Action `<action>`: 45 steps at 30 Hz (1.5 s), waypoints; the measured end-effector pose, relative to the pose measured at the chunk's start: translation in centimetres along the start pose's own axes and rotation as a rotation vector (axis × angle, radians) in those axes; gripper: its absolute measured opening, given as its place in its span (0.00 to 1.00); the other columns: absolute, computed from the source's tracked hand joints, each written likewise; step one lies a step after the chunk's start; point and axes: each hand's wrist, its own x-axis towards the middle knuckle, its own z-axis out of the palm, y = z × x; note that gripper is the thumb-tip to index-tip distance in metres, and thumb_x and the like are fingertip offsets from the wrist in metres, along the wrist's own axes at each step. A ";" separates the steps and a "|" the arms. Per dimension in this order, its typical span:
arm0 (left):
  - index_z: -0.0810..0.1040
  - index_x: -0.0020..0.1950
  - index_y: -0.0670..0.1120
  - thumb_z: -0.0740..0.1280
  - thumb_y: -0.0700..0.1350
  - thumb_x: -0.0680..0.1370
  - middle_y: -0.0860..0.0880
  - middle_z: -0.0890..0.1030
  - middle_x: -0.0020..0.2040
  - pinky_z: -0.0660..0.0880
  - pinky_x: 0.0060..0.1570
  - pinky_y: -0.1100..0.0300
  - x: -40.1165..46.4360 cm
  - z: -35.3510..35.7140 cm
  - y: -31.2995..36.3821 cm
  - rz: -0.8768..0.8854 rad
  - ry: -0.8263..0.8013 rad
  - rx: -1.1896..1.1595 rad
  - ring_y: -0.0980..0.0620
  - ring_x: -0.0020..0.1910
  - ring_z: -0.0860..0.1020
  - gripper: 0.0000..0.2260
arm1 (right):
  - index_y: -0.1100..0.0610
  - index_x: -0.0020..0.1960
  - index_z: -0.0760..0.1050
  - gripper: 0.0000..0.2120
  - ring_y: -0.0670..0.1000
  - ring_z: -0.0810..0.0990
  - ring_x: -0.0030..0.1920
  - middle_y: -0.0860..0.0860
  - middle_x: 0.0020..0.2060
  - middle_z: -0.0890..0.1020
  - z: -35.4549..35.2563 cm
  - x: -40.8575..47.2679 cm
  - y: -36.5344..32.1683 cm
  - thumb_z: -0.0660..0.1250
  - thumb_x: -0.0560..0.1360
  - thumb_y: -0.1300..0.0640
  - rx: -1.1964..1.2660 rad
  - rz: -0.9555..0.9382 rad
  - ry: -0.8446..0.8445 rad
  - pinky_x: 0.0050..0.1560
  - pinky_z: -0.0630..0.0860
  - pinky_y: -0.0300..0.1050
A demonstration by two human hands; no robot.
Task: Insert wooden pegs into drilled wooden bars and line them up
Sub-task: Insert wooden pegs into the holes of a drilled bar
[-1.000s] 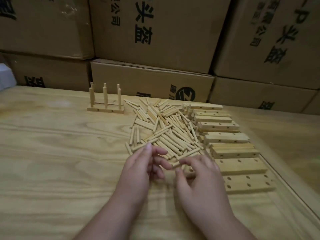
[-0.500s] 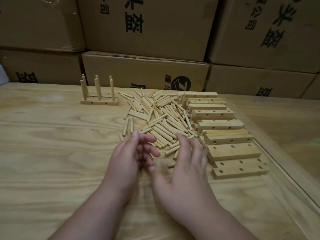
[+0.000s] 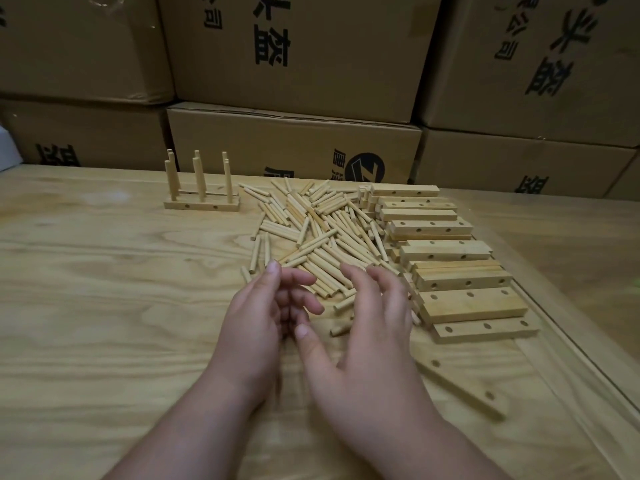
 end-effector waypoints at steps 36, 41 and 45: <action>0.85 0.53 0.48 0.73 0.49 0.72 0.45 0.88 0.46 0.80 0.39 0.63 -0.8 0.6 0.0 0.028 -0.088 0.251 0.51 0.37 0.85 0.11 | 0.52 0.38 0.78 0.09 0.48 0.82 0.35 0.48 0.34 0.83 -2.3 3.2 4.1 0.77 0.71 0.52 0.547 0.242 0.160 0.37 0.79 0.40; 0.83 0.61 0.46 0.77 0.45 0.67 0.45 0.88 0.49 0.82 0.45 0.61 -0.7 0.6 -0.1 -0.029 -0.146 0.216 0.49 0.50 0.87 0.22 | 0.58 0.45 0.84 0.04 0.56 0.85 0.52 0.53 0.52 0.83 -1.7 3.2 3.9 0.72 0.75 0.57 0.883 0.086 0.101 0.47 0.84 0.51; 0.82 0.61 0.45 0.76 0.44 0.67 0.44 0.88 0.48 0.81 0.40 0.61 -0.4 0.5 0.0 -0.051 -0.081 0.151 0.49 0.46 0.87 0.22 | 0.54 0.45 0.83 0.05 0.51 0.83 0.54 0.46 0.50 0.82 -1.4 3.1 4.3 0.69 0.74 0.60 0.684 -0.052 0.105 0.48 0.82 0.47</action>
